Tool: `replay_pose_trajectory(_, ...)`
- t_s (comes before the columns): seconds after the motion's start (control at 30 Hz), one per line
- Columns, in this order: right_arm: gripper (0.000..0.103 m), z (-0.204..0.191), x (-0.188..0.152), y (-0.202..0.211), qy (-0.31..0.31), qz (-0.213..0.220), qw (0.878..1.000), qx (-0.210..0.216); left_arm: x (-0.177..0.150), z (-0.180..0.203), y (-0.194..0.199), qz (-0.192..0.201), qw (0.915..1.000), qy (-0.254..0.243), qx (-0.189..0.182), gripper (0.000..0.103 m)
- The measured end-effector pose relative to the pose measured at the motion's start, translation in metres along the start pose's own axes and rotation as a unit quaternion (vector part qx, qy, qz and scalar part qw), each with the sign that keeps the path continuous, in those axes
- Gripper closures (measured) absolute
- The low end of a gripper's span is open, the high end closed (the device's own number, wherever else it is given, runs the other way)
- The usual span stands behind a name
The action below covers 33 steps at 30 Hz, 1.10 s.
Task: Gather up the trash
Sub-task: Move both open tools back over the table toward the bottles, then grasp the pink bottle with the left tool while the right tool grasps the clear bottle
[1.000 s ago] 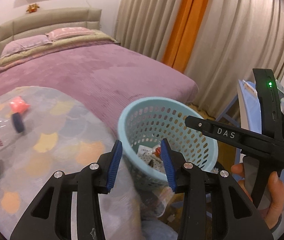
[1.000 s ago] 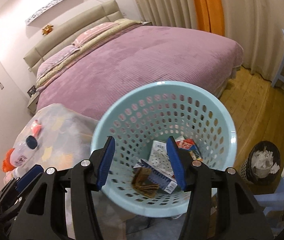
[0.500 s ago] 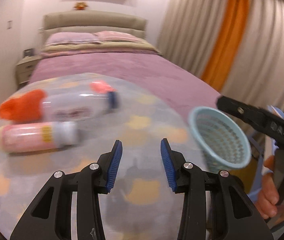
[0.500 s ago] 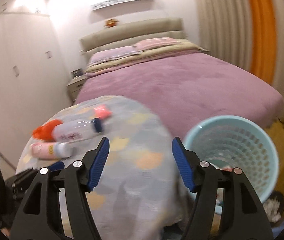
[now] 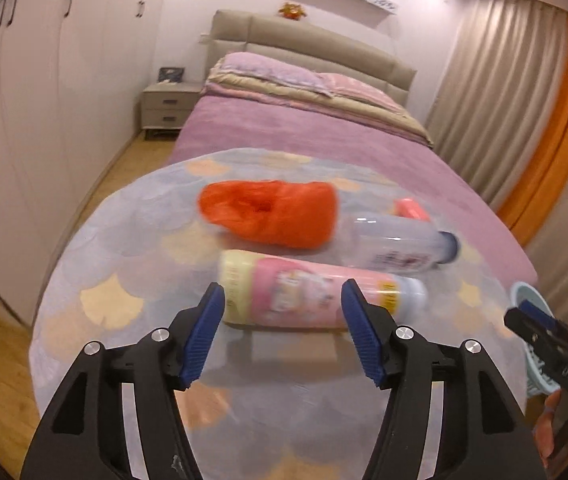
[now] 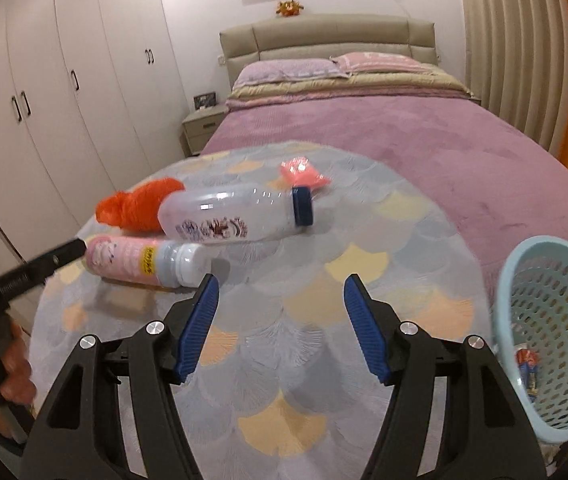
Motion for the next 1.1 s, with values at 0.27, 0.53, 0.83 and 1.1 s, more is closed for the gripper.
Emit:
replay_pose_trajectory(0.27, 0.042, 0.007, -0.019, -0.029, -0.003, -0.028, 1.0, -0.012, -0.013, -0.004, -0.022, -0.031, 0.9988, -0.001, -0.038, 0.045)
replay_pose_trajectory(0.53, 0.042, 0.014, -0.019, -0.031, -0.014, -0.03, 0.999, -0.008, -0.038, 0.026, -0.001, -0.041, 0.9935, -0.032, -0.101, 0.053)
replay_pose_trajectory(0.83, 0.042, 0.025, -0.017, -0.032, -0.044, -0.029, 0.999, 0.001, -0.074, 0.083, 0.033, -0.059, 0.9773, -0.135, -0.152, 0.051)
replay_pose_trajectory(1.1, 0.042, 0.028, -0.015, -0.033, -0.054, -0.032, 0.998, 0.008, -0.044, 0.081, 0.026, -0.038, 0.9803, -0.135, -0.139, 0.029)
Point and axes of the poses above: each gripper's, at about its wrist camera, not at the fingertips, and y roughly against the way its jaws point, z to its right, x to its top, the point moved 9 cm from there along -y, roughly the way its jaws point, and after that the axes turned 3 degrees about -y, right-handed, at the moved point
